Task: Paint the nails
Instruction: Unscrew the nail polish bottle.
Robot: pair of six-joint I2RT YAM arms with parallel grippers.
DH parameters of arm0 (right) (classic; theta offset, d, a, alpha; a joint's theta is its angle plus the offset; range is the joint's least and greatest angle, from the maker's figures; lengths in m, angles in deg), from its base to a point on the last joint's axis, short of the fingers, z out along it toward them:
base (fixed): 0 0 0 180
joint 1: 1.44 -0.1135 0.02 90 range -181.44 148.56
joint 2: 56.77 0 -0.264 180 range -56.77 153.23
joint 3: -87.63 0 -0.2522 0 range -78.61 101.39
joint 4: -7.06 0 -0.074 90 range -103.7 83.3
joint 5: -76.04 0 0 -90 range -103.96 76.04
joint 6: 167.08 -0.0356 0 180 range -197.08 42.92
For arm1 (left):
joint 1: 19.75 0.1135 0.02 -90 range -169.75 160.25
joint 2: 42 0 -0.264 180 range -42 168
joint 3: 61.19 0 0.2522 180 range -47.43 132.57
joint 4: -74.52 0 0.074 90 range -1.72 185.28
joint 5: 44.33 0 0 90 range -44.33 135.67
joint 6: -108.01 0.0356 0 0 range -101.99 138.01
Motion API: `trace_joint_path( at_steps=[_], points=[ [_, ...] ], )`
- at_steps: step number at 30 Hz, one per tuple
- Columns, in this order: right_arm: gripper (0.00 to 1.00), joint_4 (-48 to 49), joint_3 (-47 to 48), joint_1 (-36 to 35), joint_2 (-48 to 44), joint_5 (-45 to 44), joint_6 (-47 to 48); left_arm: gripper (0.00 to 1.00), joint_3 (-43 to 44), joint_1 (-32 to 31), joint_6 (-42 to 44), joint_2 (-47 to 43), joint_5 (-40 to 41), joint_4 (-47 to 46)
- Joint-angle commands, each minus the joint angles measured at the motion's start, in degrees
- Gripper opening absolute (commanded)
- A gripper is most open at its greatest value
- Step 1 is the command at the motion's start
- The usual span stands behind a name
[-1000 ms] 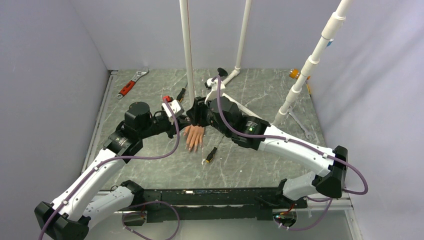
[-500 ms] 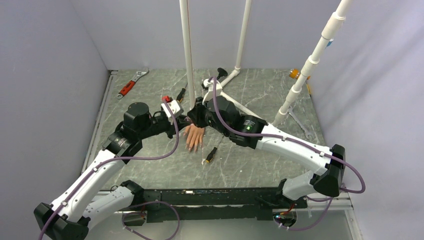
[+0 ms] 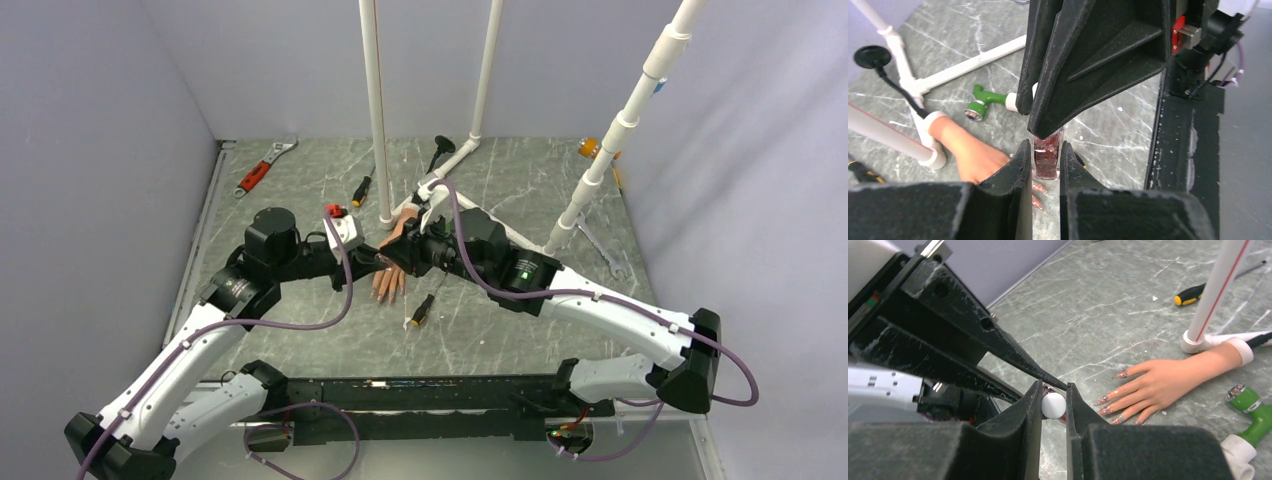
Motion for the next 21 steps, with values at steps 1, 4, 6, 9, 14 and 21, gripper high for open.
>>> trace_joint_path(
  at_steps=[1,4,6,9,14,21],
  points=[
    [0.0,3.9,-2.2,-0.8,-2.6,12.3,5.1,0.0,1.9,0.1,2.2,0.1,-9.1,-3.7],
    [0.0,4.4,-3.2,-0.7,-3.9,15.9,7.5,0.0,2.3,0.0,2.3,0.9,-10.5,-3.1],
    [0.0,4.7,-4.0,-0.8,-4.5,18.4,9.2,0.0,2.5,0.0,2.3,1.3,-11.3,-2.8],
    [0.0,4.4,-4.5,-0.8,-5.1,22.0,11.6,0.0,2.6,0.0,2.4,1.7,-11.8,-2.6],
    [0.0,4.3,-4.7,-0.9,-5.7,24.8,14.1,0.0,2.6,0.0,2.3,2.1,-11.9,-2.6],
    [0.11,4.1,-4.3,-0.8,-5.9,23.5,15.6,0.0,2.6,0.0,2.4,2.4,-11.6,-2.5]
  ],
)
